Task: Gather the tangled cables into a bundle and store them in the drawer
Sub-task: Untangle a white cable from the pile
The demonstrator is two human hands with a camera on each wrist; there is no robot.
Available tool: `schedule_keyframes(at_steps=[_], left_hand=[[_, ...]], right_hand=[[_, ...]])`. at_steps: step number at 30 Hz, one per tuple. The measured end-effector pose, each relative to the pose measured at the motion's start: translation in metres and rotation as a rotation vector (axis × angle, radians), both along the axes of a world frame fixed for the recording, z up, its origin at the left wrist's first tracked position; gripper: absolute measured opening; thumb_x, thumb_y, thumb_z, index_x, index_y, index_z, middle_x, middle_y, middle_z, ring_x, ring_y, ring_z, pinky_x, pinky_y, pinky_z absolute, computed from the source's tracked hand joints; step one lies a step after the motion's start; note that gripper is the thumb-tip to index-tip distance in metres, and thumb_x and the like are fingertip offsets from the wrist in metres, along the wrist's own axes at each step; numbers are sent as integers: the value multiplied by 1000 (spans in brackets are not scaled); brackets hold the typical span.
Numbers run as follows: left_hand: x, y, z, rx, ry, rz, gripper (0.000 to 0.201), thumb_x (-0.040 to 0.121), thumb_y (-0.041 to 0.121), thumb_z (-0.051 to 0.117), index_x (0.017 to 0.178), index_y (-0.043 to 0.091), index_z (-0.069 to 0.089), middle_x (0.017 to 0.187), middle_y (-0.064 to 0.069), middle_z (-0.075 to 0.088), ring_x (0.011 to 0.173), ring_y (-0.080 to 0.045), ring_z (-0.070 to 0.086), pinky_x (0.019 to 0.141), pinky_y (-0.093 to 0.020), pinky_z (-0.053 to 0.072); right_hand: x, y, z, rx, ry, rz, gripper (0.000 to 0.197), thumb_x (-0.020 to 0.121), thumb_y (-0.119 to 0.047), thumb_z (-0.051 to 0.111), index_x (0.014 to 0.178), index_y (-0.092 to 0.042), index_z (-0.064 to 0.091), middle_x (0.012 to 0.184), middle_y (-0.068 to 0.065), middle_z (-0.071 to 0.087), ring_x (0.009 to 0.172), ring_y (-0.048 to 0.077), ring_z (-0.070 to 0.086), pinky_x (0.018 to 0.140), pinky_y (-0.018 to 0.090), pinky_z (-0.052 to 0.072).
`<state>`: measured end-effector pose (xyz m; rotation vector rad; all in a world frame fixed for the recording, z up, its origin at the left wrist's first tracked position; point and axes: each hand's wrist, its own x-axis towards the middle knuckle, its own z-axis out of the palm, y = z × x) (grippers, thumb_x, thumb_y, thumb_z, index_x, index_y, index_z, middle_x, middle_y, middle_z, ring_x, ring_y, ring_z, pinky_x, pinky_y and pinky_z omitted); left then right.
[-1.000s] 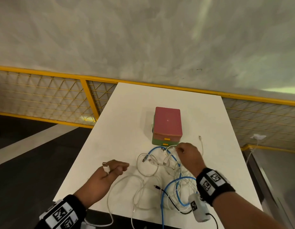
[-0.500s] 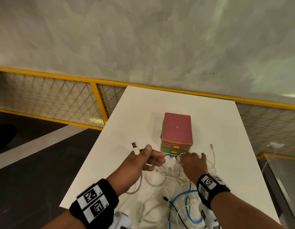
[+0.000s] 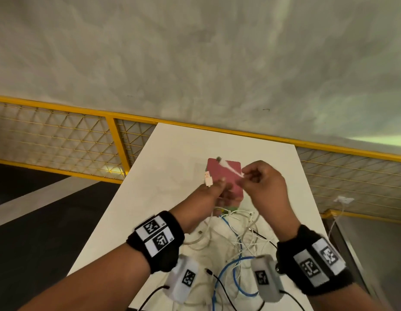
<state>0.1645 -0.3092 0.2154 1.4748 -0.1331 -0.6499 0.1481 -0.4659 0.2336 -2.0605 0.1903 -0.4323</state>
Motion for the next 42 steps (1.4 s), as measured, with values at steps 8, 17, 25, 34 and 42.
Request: schedule_keyframes(at_steps=[8, 17, 25, 34, 42], left_hand=[[7, -9, 13, -293, 12, 113, 43, 105, 35, 38, 114, 4, 66, 105, -19, 70, 90, -27, 70, 78, -38, 59], [-6, -4, 21, -266, 29, 154, 50, 100, 41, 49, 60, 11, 59, 47, -2, 43, 42, -16, 42, 46, -27, 41], [-68, 71, -86, 81, 382, -142, 49, 96, 45, 52, 56, 16, 47, 49, -2, 24, 35, -11, 22, 42, -18, 11], [-58, 127, -86, 390, 67, 154, 48, 100, 39, 51, 67, 5, 62, 48, -7, 46, 38, -18, 40, 44, -25, 33], [-17, 12, -4, 226, -372, 44, 9, 100, 20, 50, 109, 22, 54, 86, 6, 63, 71, -1, 61, 59, -18, 45]], right_hand=[[-46, 35, -10, 121, -25, 152, 41, 76, -7, 74, 107, -30, 59, 91, -8, 70, 83, 4, 66, 70, 17, 52], [-52, 26, -67, 1116, 760, 185, 67, 95, -65, 30, 101, -9, 65, 94, 15, 73, 81, 26, 67, 67, 32, 47], [4, -20, -42, 1383, 490, -114, 31, 101, -27, 40, 78, -13, 56, 78, 3, 65, 60, 20, 71, 74, 39, 50], [-6, 4, -50, 1287, 555, -39, 28, 103, -22, 38, 83, -15, 56, 70, 5, 74, 64, 20, 75, 81, 40, 49], [-18, 50, -42, 1267, 557, 174, 32, 101, -24, 39, 109, -11, 67, 101, 11, 71, 82, 24, 70, 76, 37, 53]])
